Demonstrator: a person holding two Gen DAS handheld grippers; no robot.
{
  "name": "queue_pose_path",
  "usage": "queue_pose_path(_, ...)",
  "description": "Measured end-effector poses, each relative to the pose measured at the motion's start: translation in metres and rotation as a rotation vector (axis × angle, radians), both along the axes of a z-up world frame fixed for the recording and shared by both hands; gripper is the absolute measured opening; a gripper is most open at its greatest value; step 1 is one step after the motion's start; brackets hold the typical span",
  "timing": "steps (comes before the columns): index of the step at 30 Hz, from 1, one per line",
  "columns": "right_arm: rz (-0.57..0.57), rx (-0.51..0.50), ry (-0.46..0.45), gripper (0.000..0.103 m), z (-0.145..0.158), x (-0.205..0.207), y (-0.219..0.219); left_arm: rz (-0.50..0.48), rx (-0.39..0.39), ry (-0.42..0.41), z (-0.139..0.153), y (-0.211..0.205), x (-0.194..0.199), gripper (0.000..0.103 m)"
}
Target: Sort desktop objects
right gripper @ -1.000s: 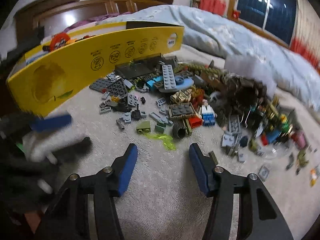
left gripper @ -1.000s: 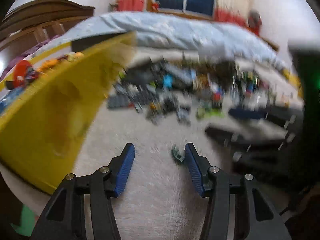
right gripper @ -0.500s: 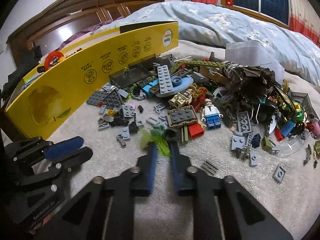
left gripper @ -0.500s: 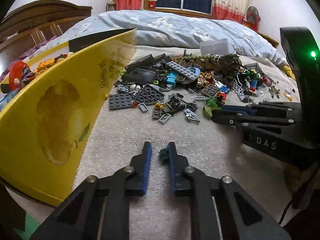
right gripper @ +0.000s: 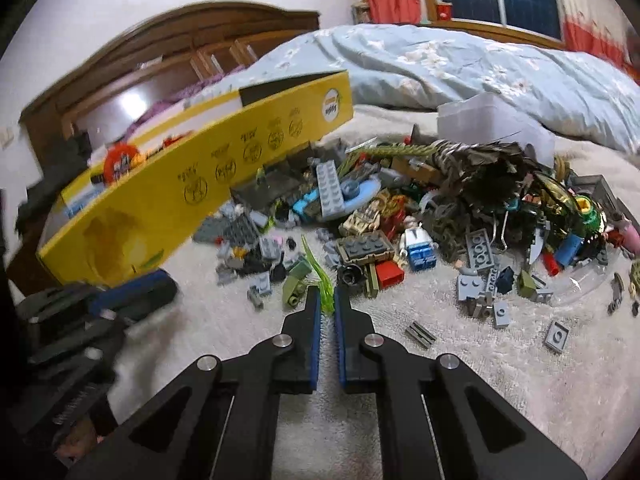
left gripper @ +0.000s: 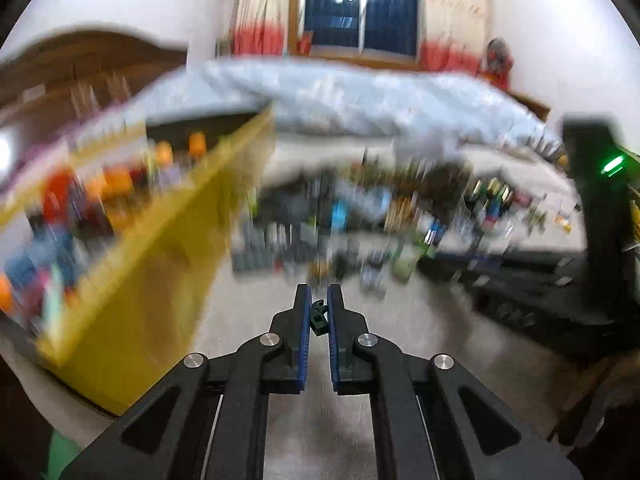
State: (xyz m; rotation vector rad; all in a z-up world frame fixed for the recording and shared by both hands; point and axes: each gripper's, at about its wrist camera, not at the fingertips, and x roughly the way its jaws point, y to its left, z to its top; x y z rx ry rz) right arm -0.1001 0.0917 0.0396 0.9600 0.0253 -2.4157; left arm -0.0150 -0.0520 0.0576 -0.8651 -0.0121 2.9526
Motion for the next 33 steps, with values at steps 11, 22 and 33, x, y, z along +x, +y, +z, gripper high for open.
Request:
queue_pose_path(11, 0.001, -0.04, 0.268, 0.002, 0.084, 0.05, -0.018, 0.024, 0.019, 0.197, 0.059, -0.01, 0.025, 0.009)
queue_pose_path(22, 0.038, -0.048, 0.317, 0.002, 0.098, 0.069, -0.036, 0.02, 0.025, 0.227, 0.065, -0.009, 0.031, 0.009)
queue_pose_path(33, 0.073, -0.048, 0.332, 0.002, 0.092, 0.076, -0.051, 0.04, 0.017, 0.236, 0.066, -0.018, 0.033, 0.009)
